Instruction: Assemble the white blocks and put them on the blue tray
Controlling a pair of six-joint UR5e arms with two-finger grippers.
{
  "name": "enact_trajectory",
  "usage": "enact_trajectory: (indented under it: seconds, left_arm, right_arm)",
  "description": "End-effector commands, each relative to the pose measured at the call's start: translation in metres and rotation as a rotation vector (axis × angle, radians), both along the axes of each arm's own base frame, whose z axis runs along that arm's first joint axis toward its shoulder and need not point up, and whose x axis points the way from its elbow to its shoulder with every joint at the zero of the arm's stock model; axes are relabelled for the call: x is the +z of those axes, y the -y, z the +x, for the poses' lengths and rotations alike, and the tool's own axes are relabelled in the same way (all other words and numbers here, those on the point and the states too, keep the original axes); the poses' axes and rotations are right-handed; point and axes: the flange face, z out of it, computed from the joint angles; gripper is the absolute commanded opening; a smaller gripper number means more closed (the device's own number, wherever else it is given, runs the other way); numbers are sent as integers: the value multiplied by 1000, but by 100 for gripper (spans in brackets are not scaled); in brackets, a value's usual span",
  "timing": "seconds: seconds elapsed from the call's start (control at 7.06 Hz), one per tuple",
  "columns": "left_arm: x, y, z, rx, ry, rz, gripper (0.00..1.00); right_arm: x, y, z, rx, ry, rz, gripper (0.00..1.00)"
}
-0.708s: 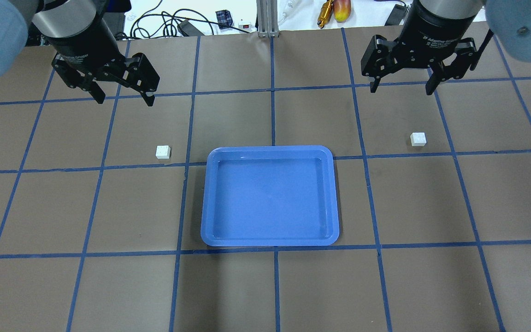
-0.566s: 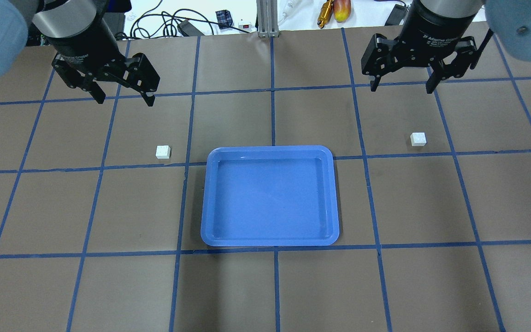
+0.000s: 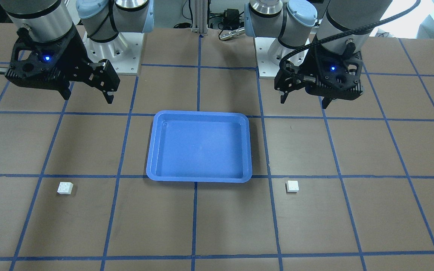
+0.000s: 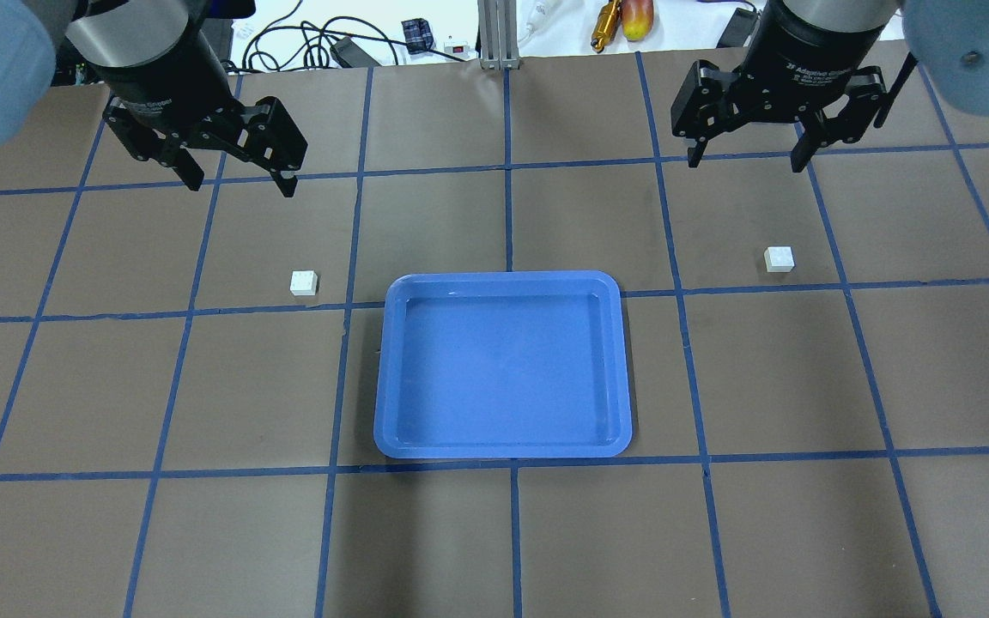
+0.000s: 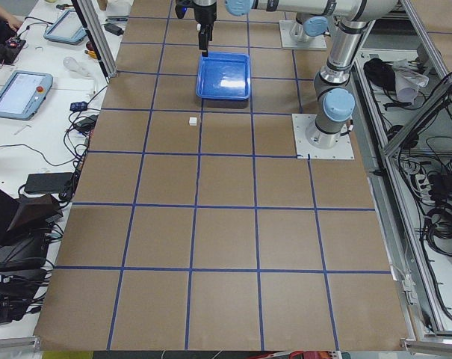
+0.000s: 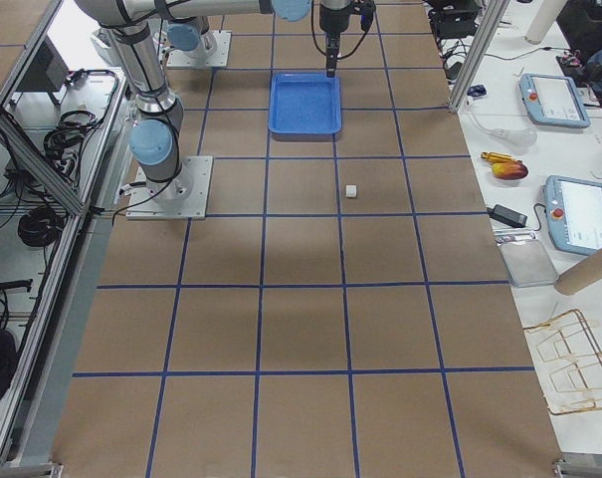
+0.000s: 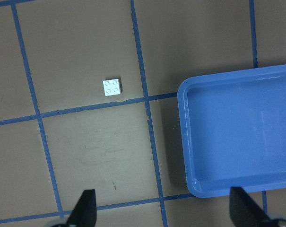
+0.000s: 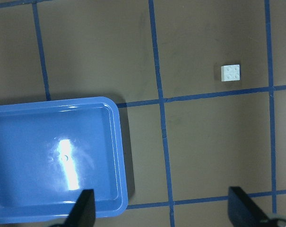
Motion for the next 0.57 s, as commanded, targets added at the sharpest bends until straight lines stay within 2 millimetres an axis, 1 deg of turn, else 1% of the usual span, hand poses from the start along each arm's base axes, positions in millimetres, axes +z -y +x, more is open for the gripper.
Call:
enact_trajectory:
  seconds: [0.0,0.14,0.28,0.42]
  left_arm:
    - [-7,8,7,13,-7,11,100]
    - [-26,31,17,28,-1,-3,100]
    - [-65,61,39,50,-4,42,100]
    - [-105,87,47,57,-3,40,100]
  right_arm:
    - [-1,-1,0,1,-3,6,100]
    - [-3,-2,0,3,-3,13,100]
    - [0,-3,-1,0,-5,9,100]
    - [-2,-3,-1,-12,-12,13,100]
